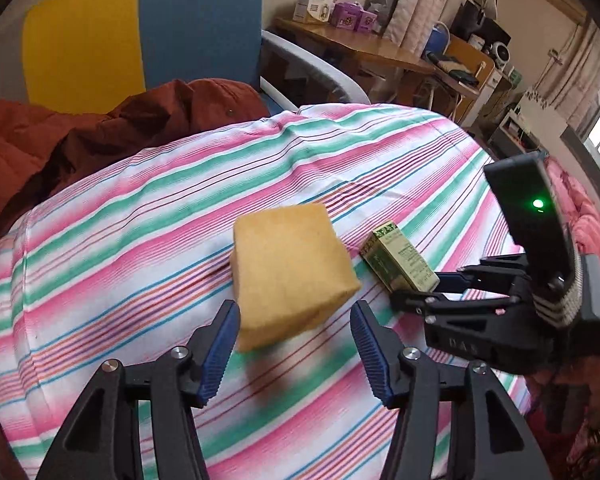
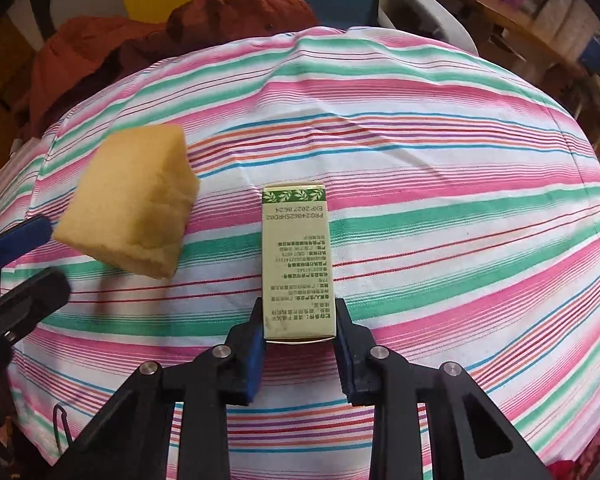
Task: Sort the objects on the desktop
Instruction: 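Grasp the small green box with the right tool while the left tool grasps the yellow sponge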
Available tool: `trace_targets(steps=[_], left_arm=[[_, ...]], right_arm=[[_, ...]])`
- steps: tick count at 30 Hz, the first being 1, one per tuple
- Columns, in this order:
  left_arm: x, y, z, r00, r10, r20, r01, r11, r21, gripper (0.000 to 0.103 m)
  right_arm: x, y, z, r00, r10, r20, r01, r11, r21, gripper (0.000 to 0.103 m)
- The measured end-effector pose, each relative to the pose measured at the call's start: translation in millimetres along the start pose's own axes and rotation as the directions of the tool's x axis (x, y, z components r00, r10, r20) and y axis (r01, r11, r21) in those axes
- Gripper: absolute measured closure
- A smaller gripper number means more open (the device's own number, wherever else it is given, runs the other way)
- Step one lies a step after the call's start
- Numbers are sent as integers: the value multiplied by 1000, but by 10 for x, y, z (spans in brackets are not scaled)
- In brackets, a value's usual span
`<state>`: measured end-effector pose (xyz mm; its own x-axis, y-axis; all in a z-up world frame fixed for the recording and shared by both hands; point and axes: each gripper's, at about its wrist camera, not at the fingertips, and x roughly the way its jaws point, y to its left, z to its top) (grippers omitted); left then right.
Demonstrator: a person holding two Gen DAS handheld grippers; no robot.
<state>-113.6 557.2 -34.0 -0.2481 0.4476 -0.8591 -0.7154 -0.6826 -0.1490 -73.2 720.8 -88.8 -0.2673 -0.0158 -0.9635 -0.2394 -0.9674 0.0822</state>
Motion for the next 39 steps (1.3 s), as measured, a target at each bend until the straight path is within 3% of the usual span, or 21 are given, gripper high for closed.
trace_targets(steps=[9,11,15,16,20,27,33,39], left_arm=[[104,-112,118,999,-17,50,16,1000,21,31],[146,-165,120,998,34,48,-36,998,56,28],[387,-172,58,991,133,-33,-128,986,110,29],[439,-123,28,991,117,-61,-111,990,92,30],[350,63,-51,998,50,-28,-49,999,14,38],[93,279,-353,1000,15,-25,-15,1000,-3,41],[-245,583,-731,1000,-18,1,19,996,-91,41],[-598,730,-1249,996,-84,35,89,984,-154,41]], right_arm=[[-2,6,44,1000,-18,-1,18,1000,10,72],[2,-9,47,1000,-22,-3,22,1000,16,72],[7,-6,50,999,-35,3,35,999,3,72],[-4,5,54,999,-40,9,40,999,-6,72],[-48,8,84,999,-42,34,42,999,-16,72],[-111,-31,-5,997,-31,66,33,999,-27,72],[-209,89,-73,993,-36,114,45,996,-75,72],[9,364,-77,993,-75,95,87,989,-123,72]])
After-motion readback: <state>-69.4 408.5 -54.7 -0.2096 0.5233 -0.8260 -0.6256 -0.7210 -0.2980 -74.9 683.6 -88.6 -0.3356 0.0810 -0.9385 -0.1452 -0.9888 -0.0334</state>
